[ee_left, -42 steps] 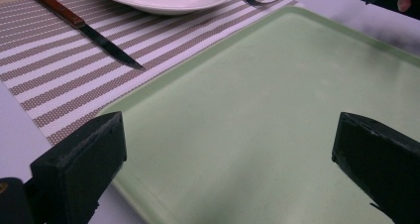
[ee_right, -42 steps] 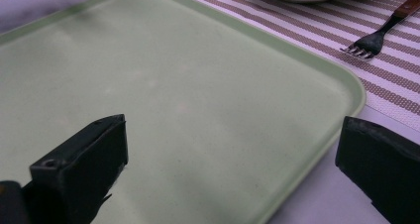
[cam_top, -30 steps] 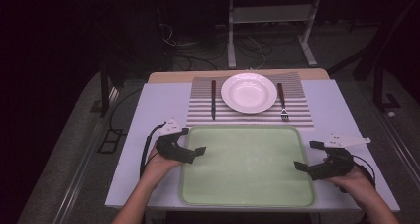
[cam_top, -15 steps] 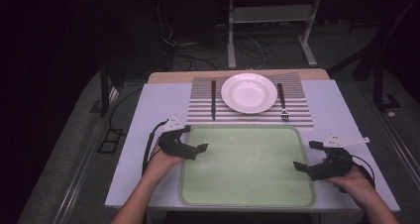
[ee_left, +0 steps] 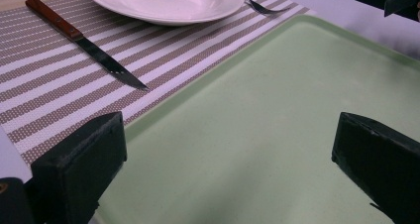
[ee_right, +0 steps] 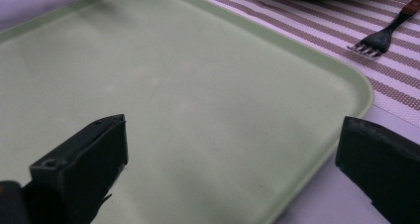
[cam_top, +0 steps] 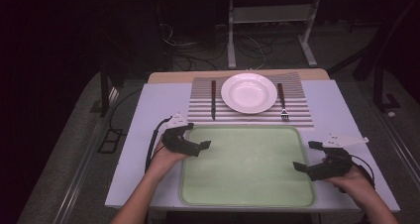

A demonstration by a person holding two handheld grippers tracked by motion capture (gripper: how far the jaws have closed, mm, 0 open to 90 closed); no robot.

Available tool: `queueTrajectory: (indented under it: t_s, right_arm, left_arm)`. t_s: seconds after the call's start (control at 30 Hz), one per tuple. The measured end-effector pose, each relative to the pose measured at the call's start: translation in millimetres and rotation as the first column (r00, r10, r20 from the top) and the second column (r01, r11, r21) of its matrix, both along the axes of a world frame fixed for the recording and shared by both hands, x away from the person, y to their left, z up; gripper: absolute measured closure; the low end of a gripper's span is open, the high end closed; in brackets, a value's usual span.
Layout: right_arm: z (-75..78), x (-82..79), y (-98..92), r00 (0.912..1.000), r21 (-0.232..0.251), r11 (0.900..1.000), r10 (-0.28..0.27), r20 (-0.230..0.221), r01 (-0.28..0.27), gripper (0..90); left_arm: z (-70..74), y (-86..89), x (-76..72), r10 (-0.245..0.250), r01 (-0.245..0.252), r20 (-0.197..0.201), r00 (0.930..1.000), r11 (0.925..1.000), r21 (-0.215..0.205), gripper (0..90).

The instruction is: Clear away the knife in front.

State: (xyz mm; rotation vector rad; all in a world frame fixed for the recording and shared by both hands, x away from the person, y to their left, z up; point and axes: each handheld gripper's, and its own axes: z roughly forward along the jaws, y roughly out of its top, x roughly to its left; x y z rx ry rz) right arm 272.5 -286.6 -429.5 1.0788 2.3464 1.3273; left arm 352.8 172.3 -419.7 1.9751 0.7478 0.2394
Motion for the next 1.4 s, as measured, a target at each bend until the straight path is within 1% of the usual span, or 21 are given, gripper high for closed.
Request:
queueTrajectory:
  t_s: [0.43,0.7,0.8,0.87,0.93,1.4]
  right_arm:
    - [0.2,-0.1,-0.3,1.0000,0.000,1.000,-0.004,0.000,0.004,0.0]
    - [0.4,-0.4,-0.3,1.0000,0.001,1.000,-0.004,0.001,0.004,0.0]
    - [0.4,-0.4,-0.4,1.0000,0.003,1.000,-0.004,0.000,0.004,0.0]
    - [0.3,0.0,-0.4,1.0000,0.003,1.000,-0.004,-0.001,0.004,0.0]
    - [0.3,0.0,-0.4,1.0000,0.003,1.000,-0.003,-0.002,0.003,0.0]
    - [0.0,0.3,-0.1,1.0000,0.002,1.000,-0.005,-0.004,0.005,0.0]
  left_arm:
    - [0.5,-4.3,9.1,0.003,-0.003,0.005,1.0000,1.0000,0.003,0.1]
    - [-0.4,-7.5,18.4,0.011,-0.011,0.007,0.9999,0.9999,0.001,0.3]
    - [-0.2,-9.0,22.7,0.011,-0.011,0.010,0.9999,0.9999,0.009,0.3]
    - [-0.3,-9.3,23.4,0.013,-0.013,0.010,0.9999,0.9999,0.009,0.3]
    - [-0.4,-10.6,27.2,0.014,-0.015,0.010,0.9998,0.9998,0.011,0.3]
    - [-0.7,-17.7,43.4,0.020,-0.021,0.008,0.9998,0.9998,0.007,0.3]
